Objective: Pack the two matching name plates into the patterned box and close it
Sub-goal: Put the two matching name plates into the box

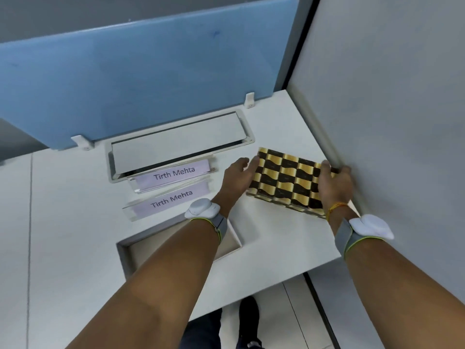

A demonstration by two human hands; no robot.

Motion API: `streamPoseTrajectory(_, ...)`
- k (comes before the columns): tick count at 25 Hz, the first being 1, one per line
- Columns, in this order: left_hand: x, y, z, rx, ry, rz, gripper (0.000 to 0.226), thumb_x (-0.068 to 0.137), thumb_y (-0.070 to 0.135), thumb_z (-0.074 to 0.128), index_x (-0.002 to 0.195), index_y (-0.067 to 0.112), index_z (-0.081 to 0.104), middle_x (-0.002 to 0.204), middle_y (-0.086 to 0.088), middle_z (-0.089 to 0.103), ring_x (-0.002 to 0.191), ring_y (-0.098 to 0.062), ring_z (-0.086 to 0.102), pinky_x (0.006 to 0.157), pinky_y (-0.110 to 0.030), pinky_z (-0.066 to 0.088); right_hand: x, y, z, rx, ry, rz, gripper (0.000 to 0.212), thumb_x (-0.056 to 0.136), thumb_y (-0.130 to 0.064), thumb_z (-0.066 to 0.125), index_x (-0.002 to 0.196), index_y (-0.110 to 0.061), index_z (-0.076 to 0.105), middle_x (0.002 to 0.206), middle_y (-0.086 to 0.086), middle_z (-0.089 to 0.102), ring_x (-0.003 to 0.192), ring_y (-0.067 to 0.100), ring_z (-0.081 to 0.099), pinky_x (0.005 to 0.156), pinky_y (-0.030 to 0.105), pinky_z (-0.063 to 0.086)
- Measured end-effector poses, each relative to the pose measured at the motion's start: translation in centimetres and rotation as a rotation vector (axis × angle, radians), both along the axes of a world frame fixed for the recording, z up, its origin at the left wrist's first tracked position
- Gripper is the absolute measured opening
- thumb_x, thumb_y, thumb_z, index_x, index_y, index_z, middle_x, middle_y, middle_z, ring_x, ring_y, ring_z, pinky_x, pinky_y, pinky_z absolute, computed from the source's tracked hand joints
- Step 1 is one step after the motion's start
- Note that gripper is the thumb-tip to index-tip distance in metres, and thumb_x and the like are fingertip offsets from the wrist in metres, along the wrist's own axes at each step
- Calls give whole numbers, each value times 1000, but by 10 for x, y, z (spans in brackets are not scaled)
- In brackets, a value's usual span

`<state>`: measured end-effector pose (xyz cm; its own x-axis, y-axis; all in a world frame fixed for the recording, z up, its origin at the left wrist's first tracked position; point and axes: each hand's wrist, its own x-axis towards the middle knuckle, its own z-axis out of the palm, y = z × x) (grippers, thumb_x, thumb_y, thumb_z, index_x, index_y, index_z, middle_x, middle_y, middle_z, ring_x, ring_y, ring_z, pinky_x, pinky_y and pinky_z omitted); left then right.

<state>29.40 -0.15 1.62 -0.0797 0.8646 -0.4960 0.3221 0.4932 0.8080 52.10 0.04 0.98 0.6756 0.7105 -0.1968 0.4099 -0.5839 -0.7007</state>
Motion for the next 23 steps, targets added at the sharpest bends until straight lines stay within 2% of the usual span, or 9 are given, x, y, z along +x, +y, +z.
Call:
streamPoseTrajectory(4, -72, 1, 9, 191, 65, 326, 42, 93, 50, 53, 106, 15, 71, 107, -3, 75, 102, -23, 67, 95, -35, 52, -106, 32, 7, 117, 89, 303, 52, 92, -49, 55, 125, -10, 59, 125, 13, 64, 118, 30, 58, 99, 38, 48)
streamPoseTrajectory(7, -144, -11, 5, 243, 195, 563, 47, 92, 49, 52, 113, 11, 69, 114, -9, 73, 103, -27, 67, 92, -32, 49, -177, 44, 4, 92, 171, 511, 45, 93, -44, 59, 118, -7, 63, 115, 12, 69, 110, 27, 63, 90, 31, 47)
streamPoseTrajectory(10, -201, -30, -9, 116, 415, 728, 57, 92, 51, 46, 129, 9, 60, 131, -14, 65, 118, -33, 61, 104, -42, 43, -207, 53, -9, -66, 200, 606, 45, 93, -49, 54, 108, -8, 66, 111, 9, 68, 106, 26, 61, 88, 30, 44)
streamPoseTrajectory(12, -225, -43, -21, -87, 464, 742, 62, 93, 55, 38, 126, 8, 60, 133, -16, 62, 124, -39, 55, 108, -47, 40, -218, 56, -19, -198, 196, 675, 46, 95, -53, 48, 83, -11, 61, 98, 10, 61, 95, 25, 56, 83, 31, 40)
streamPoseTrajectory(14, -240, -54, -29, -182, 322, 739, 62, 92, 60, 33, 99, 8, 67, 120, -17, 67, 115, -39, 59, 106, -47, 44, -231, 55, -21, -310, 171, 755, 53, 99, -52, 41, 75, -8, 56, 92, 13, 58, 89, 27, 54, 82, 34, 43)
streamPoseTrajectory(16, -240, -59, -27, -105, 260, 720, 55, 96, 53, 35, 74, 10, 62, 102, -17, 70, 100, -37, 63, 99, -44, 51, -241, 49, -19, -337, 159, 776, 56, 101, -50, 37, 83, -3, 60, 96, 14, 60, 92, 29, 55, 85, 35, 44)
streamPoseTrajectory(18, -236, -62, -17, 9, 284, 729, 46, 99, 42, 39, 68, 11, 55, 87, -14, 67, 87, -33, 59, 88, -37, 52, -245, 41, -13, -264, 168, 729, 55, 100, -48, 38, 93, 0, 64, 100, 14, 63, 97, 30, 57, 83, 32, 42)
streamPoseTrajectory(21, -231, -82, 1, 155, 324, 778, 46, 97, 33, 42, 56, 13, 36, 57, -5, 45, 68, -28, 42, 68, -33, 39, -240, 15, 3, -83, 223, 647, 44, 99, -43, 44, 73, -10, 57, 88, 10, 63, 88, 29, 57, 75, 30, 39)
streamPoseTrajectory(23, -230, -102, 8, 205, 368, 805, 47, 96, 33, 43, 55, 12, 35, 53, -4, 38, 64, -28, 37, 65, -32, 35, -233, 0, 12, -6, 220, 614, 46, 98, -43, 45, 73, -7, 58, 83, 9, 63, 81, 27, 56, 73, 30, 40)
